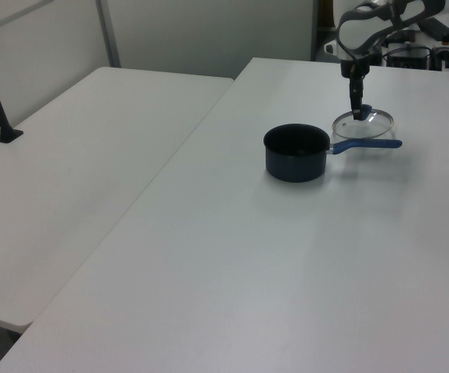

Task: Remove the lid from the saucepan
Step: 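Lift the glass lid off the pot and carry it beside the saucepan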

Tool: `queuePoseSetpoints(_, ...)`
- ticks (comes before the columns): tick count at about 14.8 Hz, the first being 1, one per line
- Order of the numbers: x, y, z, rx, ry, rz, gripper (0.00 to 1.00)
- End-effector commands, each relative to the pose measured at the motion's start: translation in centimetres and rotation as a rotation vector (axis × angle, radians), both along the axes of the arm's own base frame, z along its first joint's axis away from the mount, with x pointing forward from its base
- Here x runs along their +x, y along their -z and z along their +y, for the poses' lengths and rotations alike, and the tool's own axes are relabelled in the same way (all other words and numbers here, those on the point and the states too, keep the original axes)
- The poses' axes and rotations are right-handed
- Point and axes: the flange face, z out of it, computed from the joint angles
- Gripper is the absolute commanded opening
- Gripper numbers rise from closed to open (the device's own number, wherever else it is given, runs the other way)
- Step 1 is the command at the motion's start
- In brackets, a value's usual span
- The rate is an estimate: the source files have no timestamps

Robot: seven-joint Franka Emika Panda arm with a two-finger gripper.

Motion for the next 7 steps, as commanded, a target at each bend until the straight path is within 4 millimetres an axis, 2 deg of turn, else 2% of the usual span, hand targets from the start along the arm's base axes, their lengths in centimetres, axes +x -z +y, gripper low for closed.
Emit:
queuePoseSetpoints(1,-0.6,0.5,0.3,-0.003,-0.028,-0.034,0.59)
queuePoseSetpoints(7,-0.7,2.0,0.2,0.000,-0.075,-0.006,0.59)
